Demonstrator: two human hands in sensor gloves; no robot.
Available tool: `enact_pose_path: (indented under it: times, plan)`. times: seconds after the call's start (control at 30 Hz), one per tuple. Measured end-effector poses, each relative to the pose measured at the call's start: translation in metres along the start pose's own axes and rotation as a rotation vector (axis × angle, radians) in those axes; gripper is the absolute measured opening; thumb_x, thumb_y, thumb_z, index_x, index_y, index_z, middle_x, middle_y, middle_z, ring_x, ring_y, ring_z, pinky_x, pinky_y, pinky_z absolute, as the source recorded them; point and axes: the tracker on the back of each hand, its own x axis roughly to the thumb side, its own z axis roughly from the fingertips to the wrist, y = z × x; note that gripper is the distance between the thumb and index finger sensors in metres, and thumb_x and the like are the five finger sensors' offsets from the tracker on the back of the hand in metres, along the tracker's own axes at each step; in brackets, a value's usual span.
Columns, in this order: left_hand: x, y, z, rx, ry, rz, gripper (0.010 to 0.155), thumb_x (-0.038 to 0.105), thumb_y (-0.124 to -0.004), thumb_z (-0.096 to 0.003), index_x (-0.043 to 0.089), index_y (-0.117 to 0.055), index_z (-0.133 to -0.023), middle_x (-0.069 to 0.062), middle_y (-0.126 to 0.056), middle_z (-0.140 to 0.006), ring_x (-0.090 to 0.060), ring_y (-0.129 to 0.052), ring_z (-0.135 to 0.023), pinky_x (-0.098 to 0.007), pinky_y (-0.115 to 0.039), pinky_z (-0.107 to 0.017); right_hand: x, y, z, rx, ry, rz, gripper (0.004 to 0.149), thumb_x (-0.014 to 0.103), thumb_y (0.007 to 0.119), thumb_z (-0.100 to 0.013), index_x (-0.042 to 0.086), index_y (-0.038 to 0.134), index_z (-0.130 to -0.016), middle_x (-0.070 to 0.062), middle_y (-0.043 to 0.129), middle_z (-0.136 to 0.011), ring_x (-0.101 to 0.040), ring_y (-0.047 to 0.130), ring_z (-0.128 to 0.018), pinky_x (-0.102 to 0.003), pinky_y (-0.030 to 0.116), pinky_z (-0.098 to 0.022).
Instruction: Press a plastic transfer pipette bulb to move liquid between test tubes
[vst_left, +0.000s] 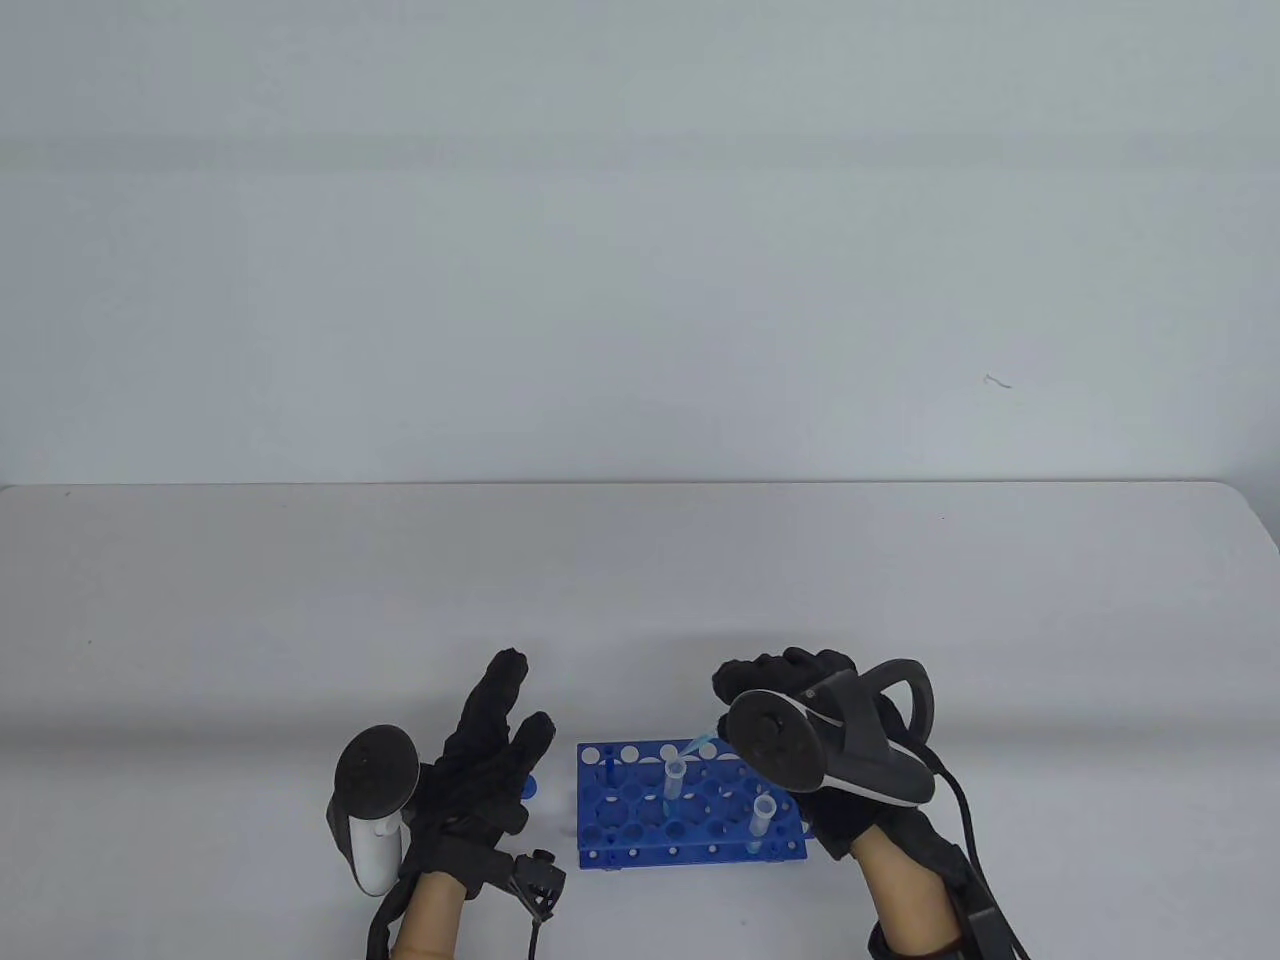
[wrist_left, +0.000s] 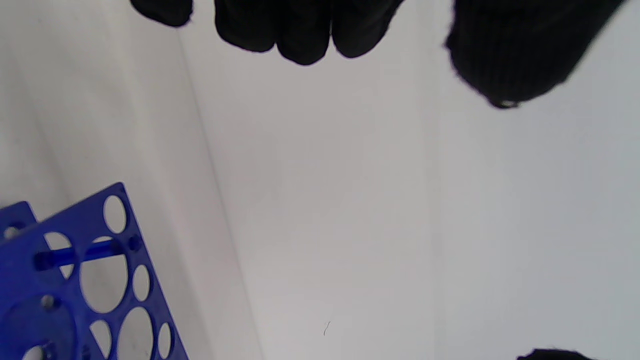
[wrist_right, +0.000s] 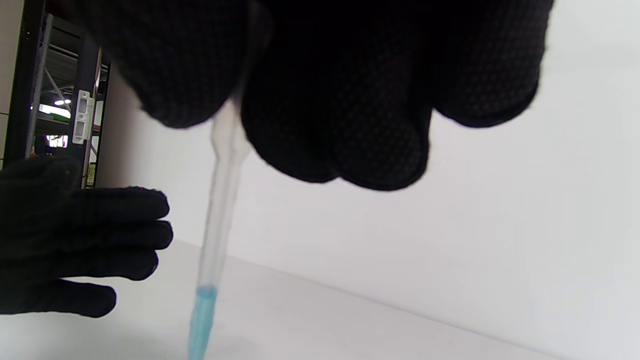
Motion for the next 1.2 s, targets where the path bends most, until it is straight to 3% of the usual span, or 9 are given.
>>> enact_pose_path:
  times: [0.73, 1.2]
  plan:
    - [0.0, 0.0, 0.0, -0.002, 0.002, 0.0, 0.089, 0.069, -0.069, -0.0403, 0.036, -0.034, -0.115, 0.003, -0.034, -0.127, -0.026, -0.034, -0.117, -0.059, -0.035, -0.085, 0.026, 0.035, -0.013, 0.075, -0.06, 0.101, 0.046, 0.039, 0.086, -0.03, 0.021, 0.09, -0.072, 0.004, 0.105, -0.052, -0.015, 0.104, -0.041, -0.043, 0.084, -0.045]
    - [0.0, 0.0, 0.0, -0.002, 0.001, 0.0, 0.088, 0.069, -0.069, -0.0403, 0.036, -0.034, -0.115, 0.003, -0.035, -0.127, -0.026, -0.034, -0.116, -0.059, -0.036, -0.085, 0.037, 0.044, -0.013, 0.01, -0.085, 0.203, 0.043, 0.039, 0.084, -0.028, 0.021, 0.093, -0.067, 0.005, 0.107, -0.046, -0.014, 0.105, -0.035, -0.042, 0.086, -0.043]
